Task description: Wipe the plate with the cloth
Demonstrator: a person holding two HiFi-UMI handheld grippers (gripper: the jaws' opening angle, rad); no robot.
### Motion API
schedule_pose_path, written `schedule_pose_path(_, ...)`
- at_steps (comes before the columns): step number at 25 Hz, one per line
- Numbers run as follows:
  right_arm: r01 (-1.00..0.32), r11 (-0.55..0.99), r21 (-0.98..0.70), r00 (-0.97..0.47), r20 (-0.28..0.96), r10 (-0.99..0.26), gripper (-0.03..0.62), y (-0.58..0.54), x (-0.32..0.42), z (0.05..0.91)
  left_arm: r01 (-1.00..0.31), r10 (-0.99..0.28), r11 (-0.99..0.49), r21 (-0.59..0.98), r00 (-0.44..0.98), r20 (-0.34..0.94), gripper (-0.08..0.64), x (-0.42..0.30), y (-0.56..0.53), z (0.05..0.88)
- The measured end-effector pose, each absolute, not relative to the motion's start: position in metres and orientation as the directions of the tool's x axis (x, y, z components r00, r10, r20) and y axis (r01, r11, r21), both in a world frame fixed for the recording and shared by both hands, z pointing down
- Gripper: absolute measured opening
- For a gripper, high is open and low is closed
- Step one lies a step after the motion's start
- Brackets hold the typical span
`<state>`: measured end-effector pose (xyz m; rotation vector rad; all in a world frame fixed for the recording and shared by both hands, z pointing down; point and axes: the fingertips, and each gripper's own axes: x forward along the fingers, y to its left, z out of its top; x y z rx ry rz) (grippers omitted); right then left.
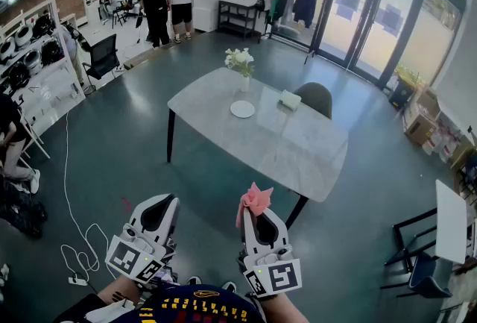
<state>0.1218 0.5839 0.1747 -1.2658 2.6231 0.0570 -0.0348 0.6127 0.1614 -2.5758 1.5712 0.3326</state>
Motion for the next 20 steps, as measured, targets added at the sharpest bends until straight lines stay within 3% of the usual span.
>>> schedule_pose_path(20, -0.784, 0.609, -0.121, -0.588, -0.17, -0.791, 0.046, 0.515, 0.168, 0.206, -0.89, -0.883, -0.452, 0.06, 0.437, -0.171, 0.003, 0.004, 0.544, 0.191)
